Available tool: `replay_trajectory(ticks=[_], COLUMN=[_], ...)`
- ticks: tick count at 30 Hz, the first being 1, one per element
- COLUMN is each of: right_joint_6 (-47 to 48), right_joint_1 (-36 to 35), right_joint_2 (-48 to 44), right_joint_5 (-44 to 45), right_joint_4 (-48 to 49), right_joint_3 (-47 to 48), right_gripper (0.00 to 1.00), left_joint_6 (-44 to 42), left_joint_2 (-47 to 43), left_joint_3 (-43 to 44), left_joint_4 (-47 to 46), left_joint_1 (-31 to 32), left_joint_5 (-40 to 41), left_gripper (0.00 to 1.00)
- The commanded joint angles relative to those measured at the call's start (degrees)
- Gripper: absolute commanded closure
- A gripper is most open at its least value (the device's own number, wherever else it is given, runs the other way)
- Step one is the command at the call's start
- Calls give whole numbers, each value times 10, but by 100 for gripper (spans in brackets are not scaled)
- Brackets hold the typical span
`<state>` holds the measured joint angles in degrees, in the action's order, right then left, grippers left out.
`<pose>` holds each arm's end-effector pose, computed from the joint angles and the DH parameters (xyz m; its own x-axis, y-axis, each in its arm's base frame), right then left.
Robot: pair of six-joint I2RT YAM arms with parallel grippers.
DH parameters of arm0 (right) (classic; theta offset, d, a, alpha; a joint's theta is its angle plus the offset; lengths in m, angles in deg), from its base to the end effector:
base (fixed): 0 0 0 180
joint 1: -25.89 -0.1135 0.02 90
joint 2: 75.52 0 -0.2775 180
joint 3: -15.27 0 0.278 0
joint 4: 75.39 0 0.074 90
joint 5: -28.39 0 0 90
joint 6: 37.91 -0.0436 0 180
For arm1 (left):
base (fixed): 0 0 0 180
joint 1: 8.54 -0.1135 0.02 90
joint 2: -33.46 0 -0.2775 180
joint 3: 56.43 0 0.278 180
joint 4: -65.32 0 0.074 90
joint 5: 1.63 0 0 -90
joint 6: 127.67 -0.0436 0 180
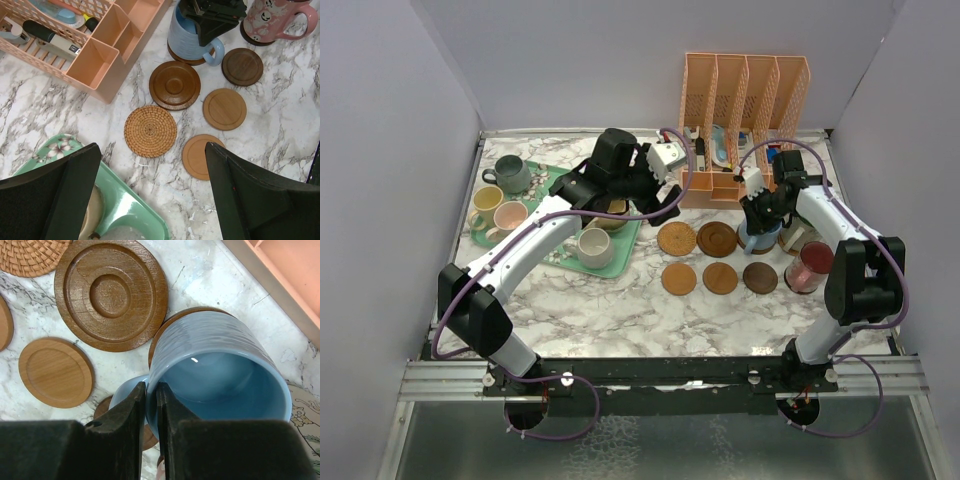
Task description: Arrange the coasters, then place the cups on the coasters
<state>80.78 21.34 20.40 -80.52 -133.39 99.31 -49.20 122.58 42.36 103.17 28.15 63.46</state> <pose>0.3581 0.0427 0.2241 -0.7317 -0.5138 -0.4478 -0.6127 0.7838 0.1018 0.3017 -0.2477 0.3840 -0.2032 0.3775 -0.9034 0.8984 0.4389 -0.0187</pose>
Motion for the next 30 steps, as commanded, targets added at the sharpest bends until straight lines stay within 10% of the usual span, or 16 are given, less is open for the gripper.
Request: replay_trajectory(ticks=[1, 30], right_joint_6=[-7, -28], right_joint_1=[-5, -5], right_joint_2=[-4, -50], right_joint_5=[-7, -11], right_joint_4=[-11, -21], right_joint_3=[22, 89], right_gripper=[85, 54], left_joint_6=[-5, -35], left_joint_2=[-26, -30], left_joint_3=[-5, 3], left_joint_4=[-8, 20], left_joint_1=[-4, -28], left_joint_5=[-20, 92], left_gripper=[11, 8])
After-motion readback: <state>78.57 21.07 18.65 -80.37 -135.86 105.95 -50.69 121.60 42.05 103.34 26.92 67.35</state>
